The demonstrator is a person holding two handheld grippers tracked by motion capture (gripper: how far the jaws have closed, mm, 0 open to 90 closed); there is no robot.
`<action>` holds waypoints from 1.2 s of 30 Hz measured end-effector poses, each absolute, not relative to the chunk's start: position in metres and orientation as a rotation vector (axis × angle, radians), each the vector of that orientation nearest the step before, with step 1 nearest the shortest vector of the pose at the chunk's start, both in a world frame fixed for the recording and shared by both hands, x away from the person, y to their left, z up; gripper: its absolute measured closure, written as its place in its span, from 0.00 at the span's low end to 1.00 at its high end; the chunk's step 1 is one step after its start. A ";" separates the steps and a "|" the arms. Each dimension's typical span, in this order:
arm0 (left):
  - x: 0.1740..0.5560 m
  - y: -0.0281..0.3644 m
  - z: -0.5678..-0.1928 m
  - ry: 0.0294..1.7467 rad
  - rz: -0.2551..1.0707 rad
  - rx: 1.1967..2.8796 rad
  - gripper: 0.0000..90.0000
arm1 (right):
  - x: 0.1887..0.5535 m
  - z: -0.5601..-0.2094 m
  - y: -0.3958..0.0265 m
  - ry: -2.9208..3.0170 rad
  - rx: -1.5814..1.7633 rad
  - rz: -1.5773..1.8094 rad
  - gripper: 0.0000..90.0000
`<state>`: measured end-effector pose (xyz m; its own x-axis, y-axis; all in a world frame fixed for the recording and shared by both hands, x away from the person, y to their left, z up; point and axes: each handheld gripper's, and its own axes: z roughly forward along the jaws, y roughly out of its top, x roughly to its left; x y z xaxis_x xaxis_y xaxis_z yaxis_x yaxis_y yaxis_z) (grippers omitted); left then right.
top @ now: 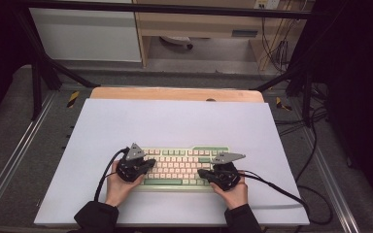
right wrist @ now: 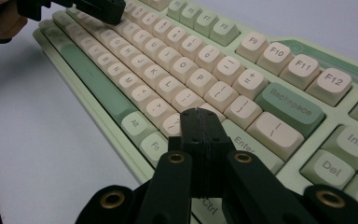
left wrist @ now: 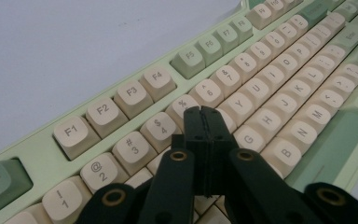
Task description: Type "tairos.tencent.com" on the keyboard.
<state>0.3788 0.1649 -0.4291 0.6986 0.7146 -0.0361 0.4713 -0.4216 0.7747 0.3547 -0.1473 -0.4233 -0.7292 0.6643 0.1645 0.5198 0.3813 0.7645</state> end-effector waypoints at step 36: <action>0.360 0.184 -0.421 0.870 0.360 2.077 1.00 | 0.354 -0.421 -0.148 2.451 1.074 1.280 1.00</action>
<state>0.3596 0.1841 -0.4208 0.7185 0.6936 -0.0516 0.4537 -0.4112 0.7906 0.3540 -0.1484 -0.4208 -0.7243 0.6692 0.1660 0.5186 0.3702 0.7707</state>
